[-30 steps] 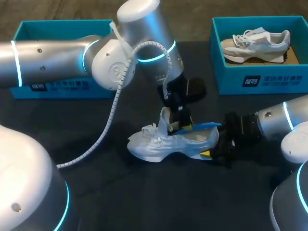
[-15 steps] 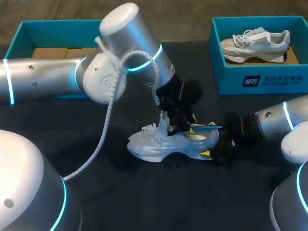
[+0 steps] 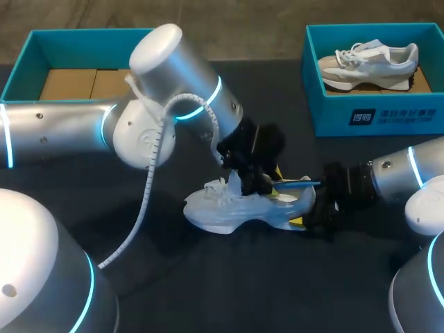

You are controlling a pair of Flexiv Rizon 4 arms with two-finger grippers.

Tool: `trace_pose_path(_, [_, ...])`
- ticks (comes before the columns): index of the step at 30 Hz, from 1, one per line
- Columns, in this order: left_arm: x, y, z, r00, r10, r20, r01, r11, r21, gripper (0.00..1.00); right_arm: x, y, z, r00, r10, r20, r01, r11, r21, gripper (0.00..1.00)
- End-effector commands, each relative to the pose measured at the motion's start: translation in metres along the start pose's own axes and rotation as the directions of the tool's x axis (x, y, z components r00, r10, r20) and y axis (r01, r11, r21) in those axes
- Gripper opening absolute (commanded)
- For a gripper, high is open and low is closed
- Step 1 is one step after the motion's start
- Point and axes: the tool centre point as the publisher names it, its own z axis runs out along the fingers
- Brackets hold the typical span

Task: Take the shoe out of the shoebox, open the shoe tongue, remove and reinsert the insole, then place the shoe into the shoebox

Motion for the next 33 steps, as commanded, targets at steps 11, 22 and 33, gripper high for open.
trace_pose_path(11, [-0.005,-0.003,0.022,1.0,-0.001,0.025,0.002,0.999,-0.037,0.39,0.0,-0.001,0.002,1.0,0.001,0.002,-0.001,1.0,0.003,0.0])
trace_pose_path(22, [-0.008,0.001,0.02,0.999,-0.027,0.04,0.029,0.998,-0.051,0.0,0.0,-0.001,0.002,1.0,0.001,0.002,-0.001,1.0,0.003,0.0])
trace_pose_path(33, [-0.006,-0.027,-0.015,0.993,-0.103,0.062,0.102,0.995,0.02,0.0,0.0,-0.001,0.002,1.0,0.001,0.002,-0.001,1.0,0.003,0.0])
